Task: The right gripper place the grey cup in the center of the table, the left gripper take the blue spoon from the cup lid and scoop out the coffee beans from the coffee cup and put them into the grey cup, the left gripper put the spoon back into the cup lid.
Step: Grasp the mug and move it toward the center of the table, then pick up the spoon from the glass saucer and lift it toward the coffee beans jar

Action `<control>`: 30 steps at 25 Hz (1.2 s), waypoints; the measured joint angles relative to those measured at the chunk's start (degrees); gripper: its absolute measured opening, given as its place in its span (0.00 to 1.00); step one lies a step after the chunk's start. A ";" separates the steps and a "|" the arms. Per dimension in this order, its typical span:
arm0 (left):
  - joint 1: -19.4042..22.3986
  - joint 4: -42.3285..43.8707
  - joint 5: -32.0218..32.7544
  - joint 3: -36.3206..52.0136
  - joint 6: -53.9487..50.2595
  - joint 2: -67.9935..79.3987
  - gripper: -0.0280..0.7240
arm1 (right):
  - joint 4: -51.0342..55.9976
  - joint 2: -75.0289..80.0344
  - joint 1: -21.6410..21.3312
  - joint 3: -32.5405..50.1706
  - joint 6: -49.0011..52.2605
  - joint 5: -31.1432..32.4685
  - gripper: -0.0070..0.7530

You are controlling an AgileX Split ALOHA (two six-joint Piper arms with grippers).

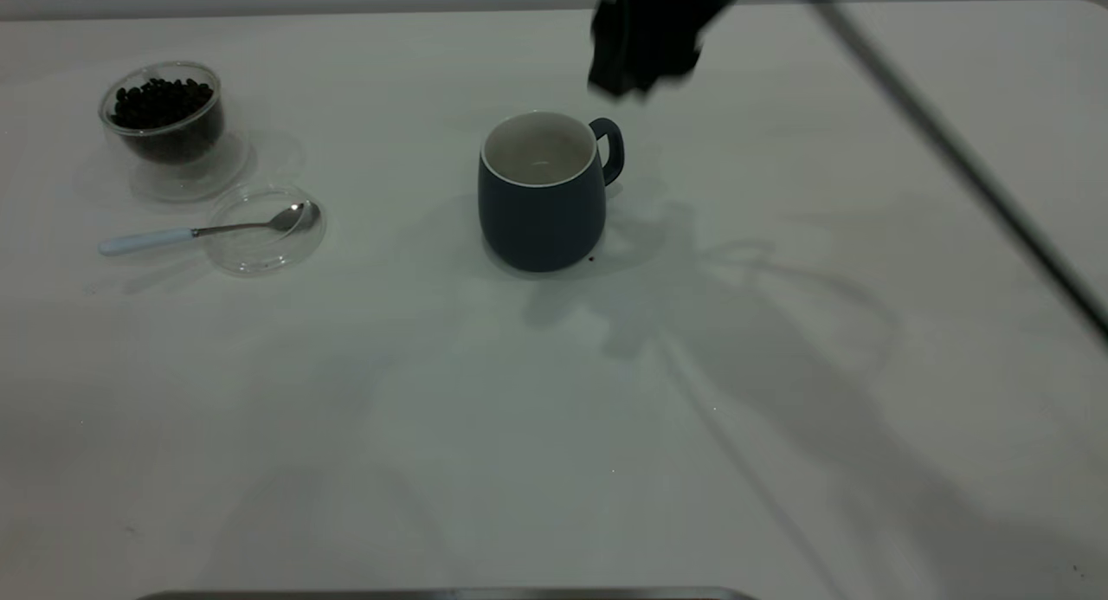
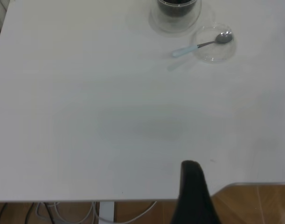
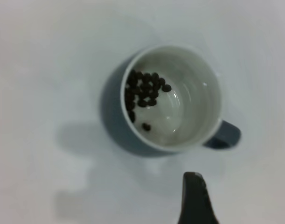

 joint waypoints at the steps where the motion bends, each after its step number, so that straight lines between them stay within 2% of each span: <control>1: 0.00 0.00 0.00 0.00 0.00 0.00 0.82 | 0.27 -2.67 -0.11 0.00 2.21 3.85 0.62; 12: 0.00 0.00 0.00 0.00 0.00 0.00 0.82 | -1.49 -33.73 -0.48 0.00 24.78 45.65 0.62; 14: 0.00 0.00 0.00 0.00 0.00 0.00 0.82 | -2.23 -37.42 -0.48 0.12 30.43 50.55 0.62; 16: 0.00 0.00 0.00 0.00 0.00 0.00 0.82 | -4.01 -40.77 -0.48 1.11 34.92 51.61 0.62; 19: 0.00 0.00 0.00 0.00 0.00 0.00 0.82 | -6.14 -46.67 -0.48 4.62 36.41 51.92 0.62; 26: 0.00 0.00 0.00 0.00 0.00 0.00 0.82 | -6.70 -64.92 -0.56 19.56 36.90 52.35 0.62; 30: 0.00 0.00 0.00 0.00 0.00 0.00 0.82 | -6.51 -75.07 -4.28 28.29 37.71 52.27 0.62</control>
